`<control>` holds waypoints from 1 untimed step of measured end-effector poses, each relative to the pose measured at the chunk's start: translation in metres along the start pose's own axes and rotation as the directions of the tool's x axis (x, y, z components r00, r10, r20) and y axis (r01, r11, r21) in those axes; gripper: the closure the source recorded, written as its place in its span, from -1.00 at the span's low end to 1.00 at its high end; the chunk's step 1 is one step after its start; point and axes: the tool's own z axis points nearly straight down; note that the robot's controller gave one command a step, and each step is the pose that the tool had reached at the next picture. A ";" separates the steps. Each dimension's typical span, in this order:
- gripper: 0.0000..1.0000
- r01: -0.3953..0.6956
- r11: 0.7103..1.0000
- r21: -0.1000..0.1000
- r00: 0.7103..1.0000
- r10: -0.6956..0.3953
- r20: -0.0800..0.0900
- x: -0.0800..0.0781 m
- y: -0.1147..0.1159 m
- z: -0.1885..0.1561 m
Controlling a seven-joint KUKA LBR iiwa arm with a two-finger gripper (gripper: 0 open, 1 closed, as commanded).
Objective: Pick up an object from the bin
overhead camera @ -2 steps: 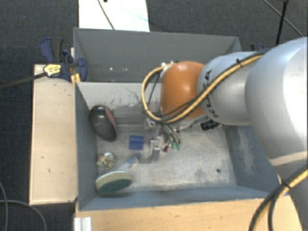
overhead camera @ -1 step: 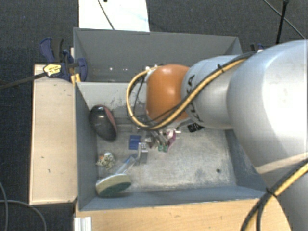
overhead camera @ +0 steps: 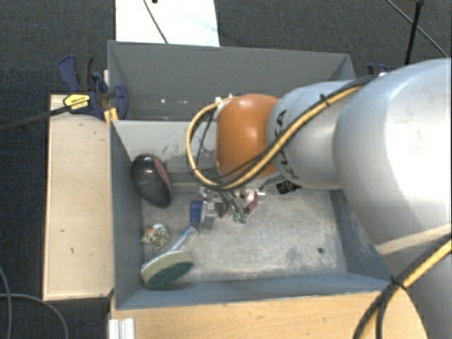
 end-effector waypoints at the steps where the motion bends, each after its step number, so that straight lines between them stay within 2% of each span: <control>1: 1.00 0.004 1.000 -0.001 1.000 -0.004 0.004 0.024 0.006 -0.132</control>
Offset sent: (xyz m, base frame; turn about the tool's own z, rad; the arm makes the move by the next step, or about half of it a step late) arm -0.0265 0.0047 0.1261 -0.0001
